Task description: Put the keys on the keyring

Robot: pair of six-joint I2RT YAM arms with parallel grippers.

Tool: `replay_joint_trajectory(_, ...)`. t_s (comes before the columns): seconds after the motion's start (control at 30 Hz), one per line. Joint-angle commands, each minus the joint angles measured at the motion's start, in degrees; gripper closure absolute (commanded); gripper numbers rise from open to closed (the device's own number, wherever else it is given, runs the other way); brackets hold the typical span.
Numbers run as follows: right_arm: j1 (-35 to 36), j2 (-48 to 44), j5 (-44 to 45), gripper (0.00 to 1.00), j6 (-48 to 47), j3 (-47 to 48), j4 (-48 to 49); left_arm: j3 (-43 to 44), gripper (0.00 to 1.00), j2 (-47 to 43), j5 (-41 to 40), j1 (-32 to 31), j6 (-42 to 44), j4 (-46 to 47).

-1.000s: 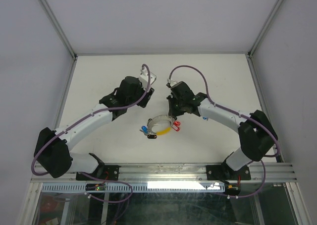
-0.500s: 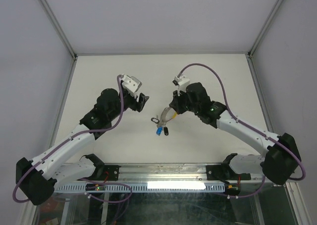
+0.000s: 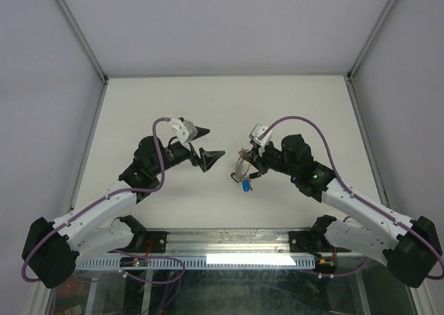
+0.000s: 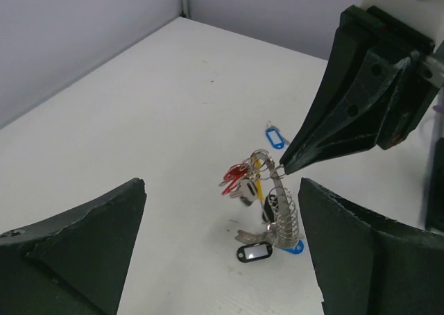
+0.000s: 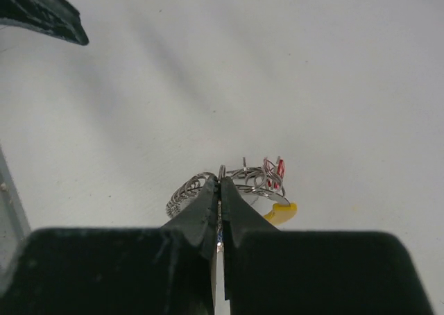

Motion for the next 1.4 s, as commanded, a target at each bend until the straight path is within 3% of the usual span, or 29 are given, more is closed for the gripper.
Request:
replay_joint_trajectory(0.0,0.3,-2.5,-7.8,1.0,-3.1,-2.2,6.6,-2.2,0.11,0.3,7.3,0.2,-10.2,11.0)
replay_joint_trajectory(0.23,0.3,-2.7,-14.2,1.0,-0.3,-3.8,5.0,-12.4,0.23,-1.3,2.8,-4.0,-12.8,24.1)
replay_joint_trajectory(0.37,0.3,-3.3,-15.6,1.0,2.8,-5.7,7.0,-14.8,0.21,-0.6,-0.4,-6.3,-11.6,26.4)
replay_joint_trajectory(0.47,0.3,-4.2,-19.5,1.0,-0.2,-5.9,6.4,-15.8,0.17,0.0,-3.5,-8.0,-11.2,28.0)
replay_joint_trajectory(0.6,0.3,-5.0,-18.1,1.0,-1.3,-7.1,8.7,-18.5,0.19,1.9,-2.5,-8.5,-7.8,33.7)
replay_joint_trajectory(0.73,0.3,-4.9,-18.4,1.0,-1.9,-7.1,9.8,-19.5,0.26,4.8,-0.9,-9.8,-3.0,35.9)
replay_joint_trajectory(1.0,0.3,-6.5,-19.1,1.0,-2.7,-10.1,15.2,-25.6,0.37,9.5,2.4,-10.5,5.4,50.9)
replay_joint_trajectory(1.2,0.3,-7.4,-21.1,1.0,-4.4,-11.6,17.1,-22.9,0.53,12.5,9.7,-10.9,5.0,49.2)
replay_joint_trajectory(1.37,0.3,-7.5,-23.8,1.0,-6.9,-11.2,15.9,-20.8,0.56,15.2,12.0,-12.2,6.8,49.3)
